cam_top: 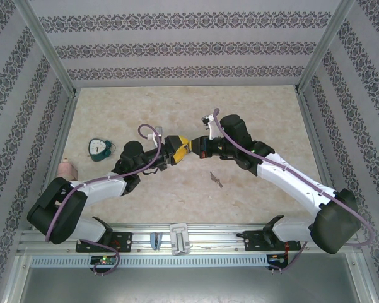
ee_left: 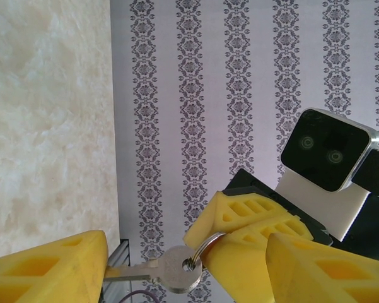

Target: Unlock with the key

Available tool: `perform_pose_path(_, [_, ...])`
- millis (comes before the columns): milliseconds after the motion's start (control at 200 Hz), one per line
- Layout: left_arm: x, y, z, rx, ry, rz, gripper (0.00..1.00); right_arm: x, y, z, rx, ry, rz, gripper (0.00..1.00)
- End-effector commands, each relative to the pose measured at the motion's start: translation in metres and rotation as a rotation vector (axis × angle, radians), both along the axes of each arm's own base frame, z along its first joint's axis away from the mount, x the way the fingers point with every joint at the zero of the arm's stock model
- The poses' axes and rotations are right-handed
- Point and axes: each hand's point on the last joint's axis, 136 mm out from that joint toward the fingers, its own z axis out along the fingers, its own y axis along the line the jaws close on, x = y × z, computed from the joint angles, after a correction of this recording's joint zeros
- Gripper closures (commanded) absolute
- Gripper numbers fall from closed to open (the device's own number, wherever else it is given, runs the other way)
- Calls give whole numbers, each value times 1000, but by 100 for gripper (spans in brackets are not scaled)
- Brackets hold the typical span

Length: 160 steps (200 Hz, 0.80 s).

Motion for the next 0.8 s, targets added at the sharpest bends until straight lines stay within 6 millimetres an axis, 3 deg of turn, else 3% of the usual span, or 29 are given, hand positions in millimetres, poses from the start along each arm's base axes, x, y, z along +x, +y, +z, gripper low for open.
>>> perform_pose_path(0, [-1,-11,20,-71,-60,-25,39,0,2,-1,28,-11,8,100])
perform_pose_path(200, [0,-11,18,-89,-55,-22,57,-4,2,-6,24,-3,18,100])
perform_pose_path(335, [2,-11,14,-87,-47,-20,62,-5,1,-8,19,0,19,100])
perform_pose_path(455, [2,-9,7,-81,-33,-8,40,-2,-4,-4,20,-24,-11,100])
perform_pose_path(530, [2,-9,3,-67,-22,-6,34,1,-9,1,24,-44,-37,100])
perform_pose_path(794, [-1,-15,-3,-25,-2,-35,31,7,-13,10,55,-74,-69,100])
